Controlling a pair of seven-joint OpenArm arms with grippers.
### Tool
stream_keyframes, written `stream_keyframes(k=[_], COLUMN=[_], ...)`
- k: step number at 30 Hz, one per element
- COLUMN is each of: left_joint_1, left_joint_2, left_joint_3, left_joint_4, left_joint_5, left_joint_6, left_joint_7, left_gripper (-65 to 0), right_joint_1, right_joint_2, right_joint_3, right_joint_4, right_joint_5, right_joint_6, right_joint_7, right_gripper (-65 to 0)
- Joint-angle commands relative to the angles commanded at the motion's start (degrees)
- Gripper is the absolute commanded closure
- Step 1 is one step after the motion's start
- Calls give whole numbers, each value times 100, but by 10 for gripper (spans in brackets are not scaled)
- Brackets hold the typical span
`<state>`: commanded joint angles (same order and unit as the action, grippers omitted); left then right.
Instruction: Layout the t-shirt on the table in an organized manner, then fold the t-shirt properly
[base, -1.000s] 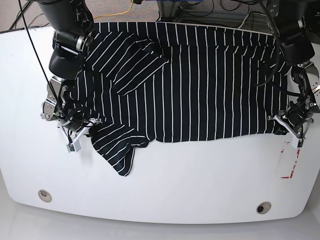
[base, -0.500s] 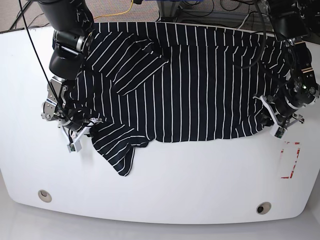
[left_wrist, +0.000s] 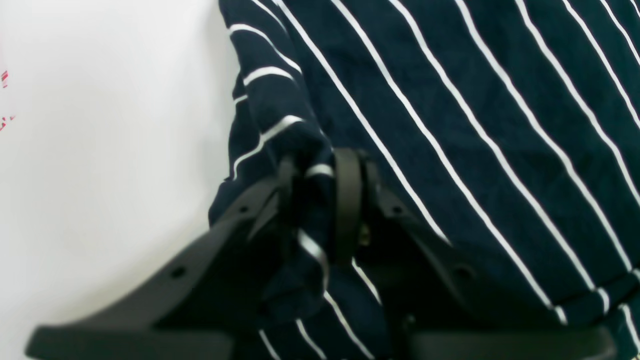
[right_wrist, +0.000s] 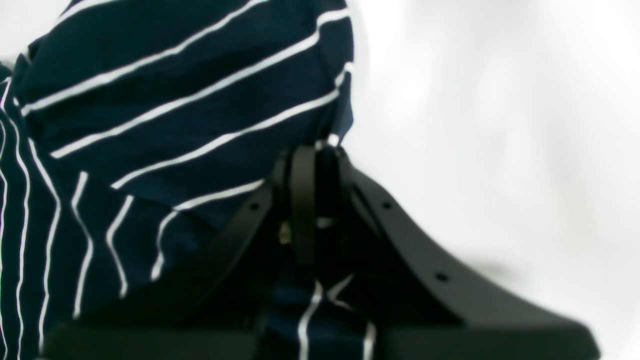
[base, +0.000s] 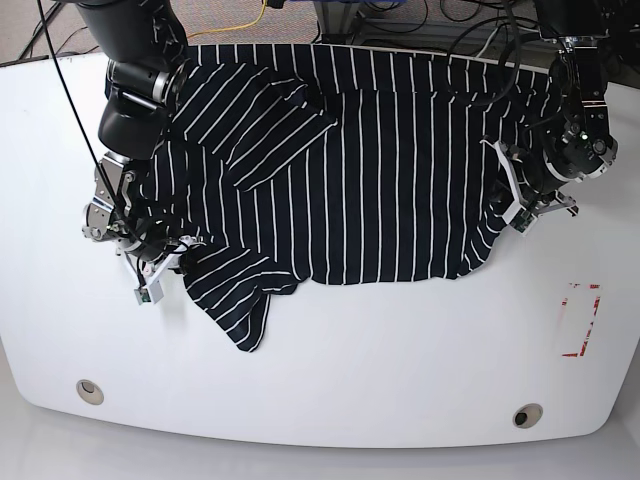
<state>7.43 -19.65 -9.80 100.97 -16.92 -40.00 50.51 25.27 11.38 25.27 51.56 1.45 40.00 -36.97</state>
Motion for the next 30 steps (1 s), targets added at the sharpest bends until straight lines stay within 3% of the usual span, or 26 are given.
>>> stream_keyframes(k=[5,6,19,27,30], left_joint_1=[18,18,-141,-387,-466], left_joint_2=[-79,-79,-35,-18,123], left_joint_3=[176,185,158,18,-141], left_joint_4=[149,211,519,-343,-624], left_joint_5=[-35,-35,9,-35,-35], left_joint_6=[0,0,0,0,0], left_joint_7=[79,79,88,79,79], left_gripper=[-365,-375,-379,-379,-379], right_joint_1=[0,0,-9,-9,-9], right_joint_2=[0,0,0,0,0], right_joint_3=[0,0,0,0,0], right_joint_4=[0,0,0,0,0], right_joint_5=[0,0,0,0,0], right_joint_6=[0,0,0,0,0], right_joint_7=[0,0,0,0,0], right_gripper=[-49,-49,-49,-49,-49])
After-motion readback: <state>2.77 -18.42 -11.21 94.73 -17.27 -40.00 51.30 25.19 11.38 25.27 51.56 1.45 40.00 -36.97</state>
